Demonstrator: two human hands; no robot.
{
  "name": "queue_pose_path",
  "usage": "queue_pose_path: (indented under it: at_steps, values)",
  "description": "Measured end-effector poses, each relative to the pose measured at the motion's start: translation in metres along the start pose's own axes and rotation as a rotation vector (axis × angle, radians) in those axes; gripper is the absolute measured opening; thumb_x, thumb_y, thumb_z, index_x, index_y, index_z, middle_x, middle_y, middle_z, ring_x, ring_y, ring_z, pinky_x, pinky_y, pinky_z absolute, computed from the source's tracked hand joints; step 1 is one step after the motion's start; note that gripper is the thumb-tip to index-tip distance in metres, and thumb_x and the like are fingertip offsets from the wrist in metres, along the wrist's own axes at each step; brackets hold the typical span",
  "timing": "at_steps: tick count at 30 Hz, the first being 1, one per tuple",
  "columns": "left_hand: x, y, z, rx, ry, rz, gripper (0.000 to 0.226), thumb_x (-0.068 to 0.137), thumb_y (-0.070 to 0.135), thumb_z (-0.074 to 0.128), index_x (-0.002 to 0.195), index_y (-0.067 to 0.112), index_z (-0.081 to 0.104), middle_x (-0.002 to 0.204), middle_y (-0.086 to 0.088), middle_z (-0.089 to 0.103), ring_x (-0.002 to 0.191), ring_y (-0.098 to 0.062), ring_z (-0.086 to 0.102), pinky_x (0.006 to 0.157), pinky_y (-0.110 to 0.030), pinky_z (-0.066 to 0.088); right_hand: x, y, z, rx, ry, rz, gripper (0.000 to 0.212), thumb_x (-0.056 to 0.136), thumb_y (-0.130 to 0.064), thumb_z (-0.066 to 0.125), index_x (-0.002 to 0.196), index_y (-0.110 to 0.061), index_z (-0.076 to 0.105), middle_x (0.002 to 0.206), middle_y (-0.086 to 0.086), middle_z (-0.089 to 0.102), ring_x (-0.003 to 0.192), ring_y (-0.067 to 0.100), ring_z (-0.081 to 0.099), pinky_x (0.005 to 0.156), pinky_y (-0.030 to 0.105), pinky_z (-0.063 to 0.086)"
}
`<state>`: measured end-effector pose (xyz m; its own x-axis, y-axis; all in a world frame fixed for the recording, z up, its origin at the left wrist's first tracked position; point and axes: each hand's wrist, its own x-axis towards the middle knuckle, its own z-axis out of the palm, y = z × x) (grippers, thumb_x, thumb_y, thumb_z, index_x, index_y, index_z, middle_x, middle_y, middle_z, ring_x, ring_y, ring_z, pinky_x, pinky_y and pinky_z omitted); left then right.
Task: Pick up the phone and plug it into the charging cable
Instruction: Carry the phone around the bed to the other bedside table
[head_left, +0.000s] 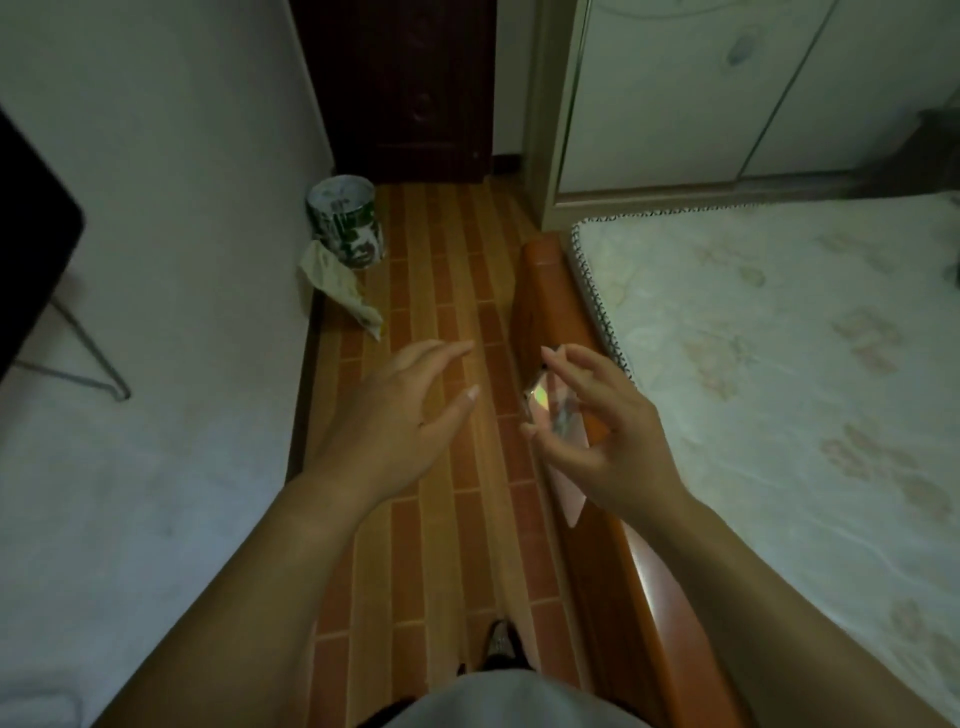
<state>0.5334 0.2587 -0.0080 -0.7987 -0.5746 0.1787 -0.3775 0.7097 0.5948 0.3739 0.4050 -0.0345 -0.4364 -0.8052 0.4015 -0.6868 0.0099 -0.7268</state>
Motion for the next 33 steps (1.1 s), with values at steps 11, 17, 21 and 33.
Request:
queue_pose_path:
  at_steps: [11,17,21,33]
  values:
    - [0.236,-0.130,-0.026,-0.032,0.019,-0.048,0.051,0.087,0.059,0.038,0.134,0.041,0.038,0.142,0.009,0.041,0.125,-0.005,0.039,0.093,-0.029,0.037,0.254,0.103,0.078,0.046,-0.071,-0.015,0.063,0.077,-0.038,0.069,0.133,-0.039,0.040,0.139,-0.006,0.040,0.129,0.004,0.036,0.100,0.025,0.041]
    - [0.402,-0.198,-0.062,-0.025,-0.025,0.025,0.053,0.086,0.059,0.036,0.135,0.039,0.036,0.144,0.007,0.039,0.127,-0.010,0.038,0.096,-0.035,0.042,0.402,0.148,0.109,-0.005,-0.008,0.023,0.064,0.076,-0.045,0.067,0.132,-0.044,0.038,0.138,-0.013,0.037,0.127,-0.004,0.034,0.096,0.022,0.042]
    - [0.504,-0.228,-0.070,-0.002,-0.078,0.079,0.052,0.087,0.059,0.036,0.135,0.039,0.036,0.144,0.005,0.040,0.130,-0.012,0.037,0.102,-0.039,0.037,0.489,0.176,0.117,-0.013,0.075,0.045,0.064,0.073,-0.044,0.069,0.131,-0.040,0.042,0.137,-0.008,0.043,0.123,-0.001,0.040,0.093,0.028,0.048]
    - [0.790,-0.307,-0.069,0.023,-0.146,0.132,0.052,0.086,0.061,0.034,0.134,0.040,0.037,0.141,0.008,0.042,0.119,-0.009,0.044,0.093,-0.030,0.039,0.743,0.313,0.130,0.004,0.133,0.096,0.063,0.075,-0.043,0.067,0.132,-0.034,0.044,0.137,-0.005,0.043,0.125,0.009,0.042,0.090,0.040,0.051]
